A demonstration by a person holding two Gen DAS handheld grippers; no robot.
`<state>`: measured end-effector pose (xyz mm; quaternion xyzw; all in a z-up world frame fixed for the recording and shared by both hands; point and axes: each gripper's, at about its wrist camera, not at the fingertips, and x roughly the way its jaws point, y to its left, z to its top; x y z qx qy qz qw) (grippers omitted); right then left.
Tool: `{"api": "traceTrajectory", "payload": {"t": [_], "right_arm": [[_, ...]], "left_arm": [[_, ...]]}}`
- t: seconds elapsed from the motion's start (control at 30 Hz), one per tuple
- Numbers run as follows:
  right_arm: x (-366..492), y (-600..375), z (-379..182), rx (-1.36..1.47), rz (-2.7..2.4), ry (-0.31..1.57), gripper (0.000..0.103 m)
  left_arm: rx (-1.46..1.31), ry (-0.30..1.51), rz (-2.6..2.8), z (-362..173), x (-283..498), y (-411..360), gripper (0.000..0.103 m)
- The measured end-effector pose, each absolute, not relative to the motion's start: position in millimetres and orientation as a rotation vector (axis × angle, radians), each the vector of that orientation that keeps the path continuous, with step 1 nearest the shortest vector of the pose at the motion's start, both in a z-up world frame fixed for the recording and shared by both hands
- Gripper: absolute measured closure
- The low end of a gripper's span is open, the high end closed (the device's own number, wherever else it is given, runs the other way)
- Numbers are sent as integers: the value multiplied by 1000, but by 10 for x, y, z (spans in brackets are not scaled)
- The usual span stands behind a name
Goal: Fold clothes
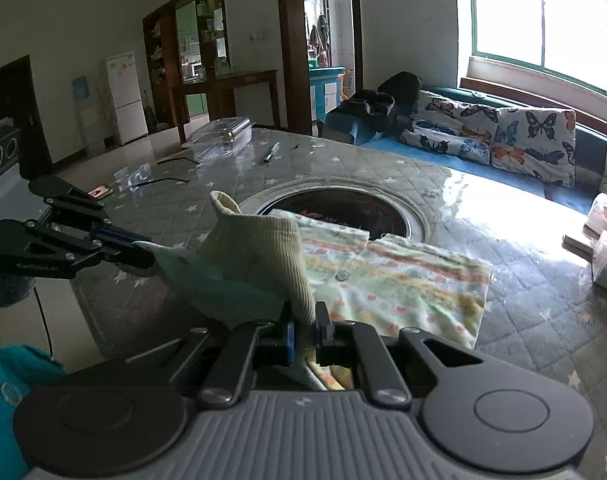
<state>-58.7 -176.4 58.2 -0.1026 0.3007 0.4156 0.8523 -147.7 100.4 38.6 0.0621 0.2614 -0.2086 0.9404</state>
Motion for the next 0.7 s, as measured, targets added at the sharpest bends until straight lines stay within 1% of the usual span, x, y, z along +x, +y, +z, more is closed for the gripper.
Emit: {"api": "traceTrajectory", "payload": {"t": [0.23,0.4,0.5,0.7], "right_arm": [[-59,-1569,709,-206,877,627,95],[525,-1236,703,-240,878,623,95],[835,-1043,610,-254,872,641,95],[1335,-767,161,-232,824,707,93]], "left_arm": [[43,526,-364,489,-1025,1200,97],[-27,587,-287,361,-485,1405,97],[-72,629,-240,269,-153,1532,97],[-121,713,-163,3,360,1697,97]]}}
